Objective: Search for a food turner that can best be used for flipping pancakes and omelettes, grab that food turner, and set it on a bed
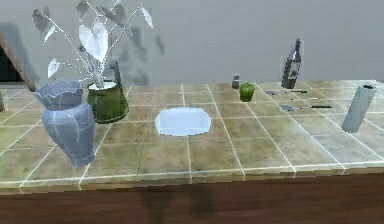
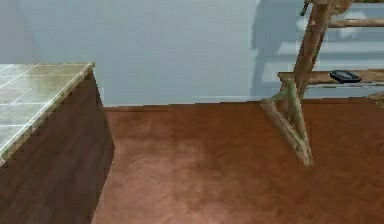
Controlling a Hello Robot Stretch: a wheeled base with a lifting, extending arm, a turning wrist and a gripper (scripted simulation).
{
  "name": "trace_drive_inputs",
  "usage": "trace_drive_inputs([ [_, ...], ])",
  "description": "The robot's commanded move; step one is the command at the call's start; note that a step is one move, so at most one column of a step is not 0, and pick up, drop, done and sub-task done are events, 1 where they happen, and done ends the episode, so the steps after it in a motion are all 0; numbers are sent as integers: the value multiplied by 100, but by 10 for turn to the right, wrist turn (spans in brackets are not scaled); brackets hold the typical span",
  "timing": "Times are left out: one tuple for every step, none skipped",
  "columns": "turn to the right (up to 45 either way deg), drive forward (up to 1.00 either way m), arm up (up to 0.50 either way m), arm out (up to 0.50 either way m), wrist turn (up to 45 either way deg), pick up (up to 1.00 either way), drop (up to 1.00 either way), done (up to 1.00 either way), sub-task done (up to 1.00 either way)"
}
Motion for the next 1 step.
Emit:
trace_drive_inputs([
  [-450,0,0,0,0,0,0,0,0],
])
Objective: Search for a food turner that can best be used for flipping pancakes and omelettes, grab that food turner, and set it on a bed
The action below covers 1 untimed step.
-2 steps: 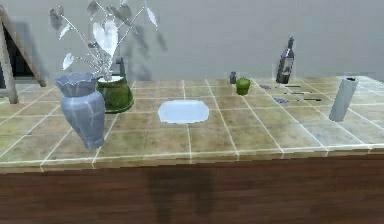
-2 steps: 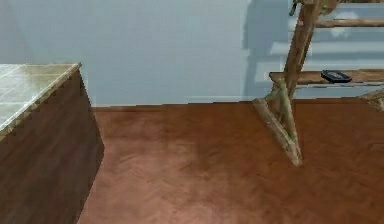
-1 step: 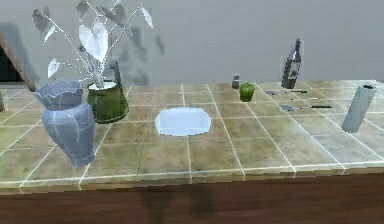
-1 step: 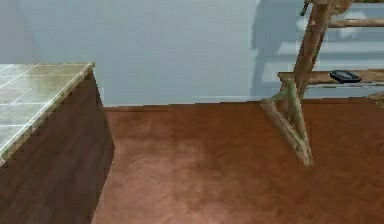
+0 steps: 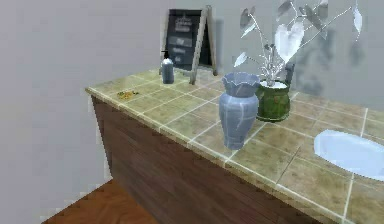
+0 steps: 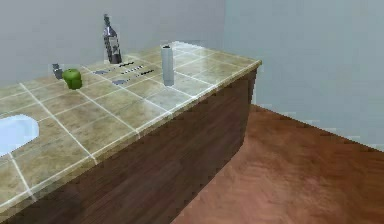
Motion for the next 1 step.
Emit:
trace_drive_inputs([
  [-90,0,0,0,0,0,0,0,0],
])
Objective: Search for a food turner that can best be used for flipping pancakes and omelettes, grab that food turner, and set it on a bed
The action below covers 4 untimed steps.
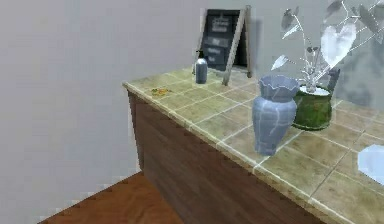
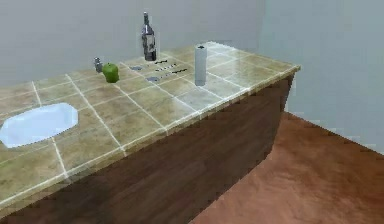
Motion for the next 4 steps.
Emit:
trace_drive_inputs([
  [450,0,0,0,0,0,0,0,0],
  [450,0,0,0,0,0,0,0,0],
  [120,0,0,0,0,0,0,0,0],
  [0,55,0,0,0,0,0,0,0],
])
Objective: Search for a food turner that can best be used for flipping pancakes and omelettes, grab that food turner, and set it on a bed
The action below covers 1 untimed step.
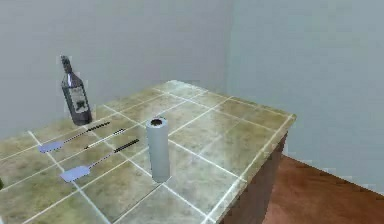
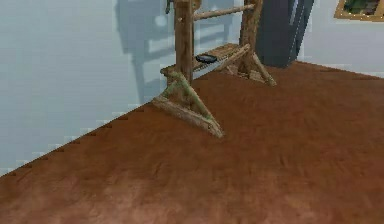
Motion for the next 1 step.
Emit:
trace_drive_inputs([
  [-450,0,0,0,0,0,0,0,0],
])
